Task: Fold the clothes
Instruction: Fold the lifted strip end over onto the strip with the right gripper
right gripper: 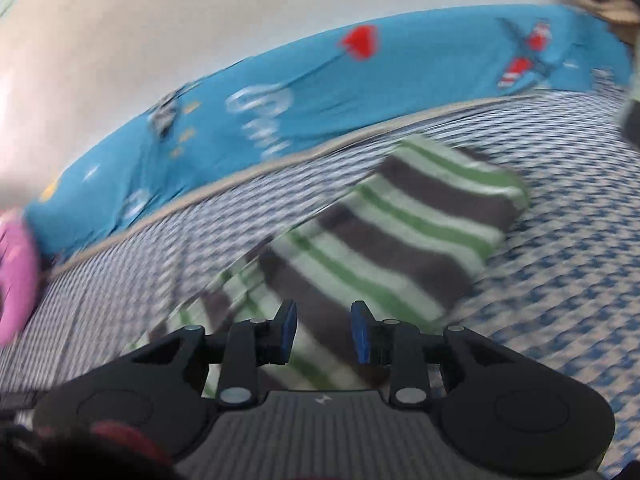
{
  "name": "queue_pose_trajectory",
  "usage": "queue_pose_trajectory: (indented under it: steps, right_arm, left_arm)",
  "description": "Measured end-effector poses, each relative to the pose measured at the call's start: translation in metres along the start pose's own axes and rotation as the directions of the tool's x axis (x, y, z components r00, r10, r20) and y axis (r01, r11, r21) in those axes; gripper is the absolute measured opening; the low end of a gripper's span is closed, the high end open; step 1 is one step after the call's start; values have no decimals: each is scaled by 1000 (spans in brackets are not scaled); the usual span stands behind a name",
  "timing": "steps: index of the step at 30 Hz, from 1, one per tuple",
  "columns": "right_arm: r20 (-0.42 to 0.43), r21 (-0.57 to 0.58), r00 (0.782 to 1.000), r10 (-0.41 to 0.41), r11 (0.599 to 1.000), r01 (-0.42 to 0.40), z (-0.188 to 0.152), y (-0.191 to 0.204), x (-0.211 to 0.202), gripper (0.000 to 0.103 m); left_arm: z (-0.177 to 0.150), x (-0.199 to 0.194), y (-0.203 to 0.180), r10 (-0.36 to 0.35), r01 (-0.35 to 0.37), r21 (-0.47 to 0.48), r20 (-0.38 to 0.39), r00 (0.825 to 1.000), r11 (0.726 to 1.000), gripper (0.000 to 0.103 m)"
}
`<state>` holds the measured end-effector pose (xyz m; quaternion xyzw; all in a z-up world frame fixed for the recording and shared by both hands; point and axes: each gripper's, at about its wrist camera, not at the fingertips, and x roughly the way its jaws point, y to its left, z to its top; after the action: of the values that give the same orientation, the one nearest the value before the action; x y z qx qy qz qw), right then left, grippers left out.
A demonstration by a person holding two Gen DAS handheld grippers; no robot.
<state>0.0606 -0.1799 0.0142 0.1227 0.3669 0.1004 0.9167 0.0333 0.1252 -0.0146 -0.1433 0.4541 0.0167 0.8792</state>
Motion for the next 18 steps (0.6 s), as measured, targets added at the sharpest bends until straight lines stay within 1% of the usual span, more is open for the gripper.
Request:
queue_pose_trajectory:
  steps: [2, 7, 14, 18]
  right_arm:
    - [-33, -42, 998, 49, 998, -51, -10, 17, 1, 30]
    - [-96, -128, 987, 130, 982, -142, -32, 48, 1, 30]
    - [-158, -194, 970, 183, 958, -212, -54, 72, 1, 30]
    - [-173, -201, 968, 183, 955, -217, -59, 77, 2, 30]
  left_arm:
    - [-4, -1, -1, 0, 0, 4, -5, 1000, 1000, 83]
    - [-10, -4, -1, 0, 0, 6, -15, 1000, 1000, 83]
    - [-14, -4, 0, 13, -13, 6, -31, 999, 1000, 84]
    - [-16, -6, -1, 11, -11, 8, -30, 999, 1000, 85]
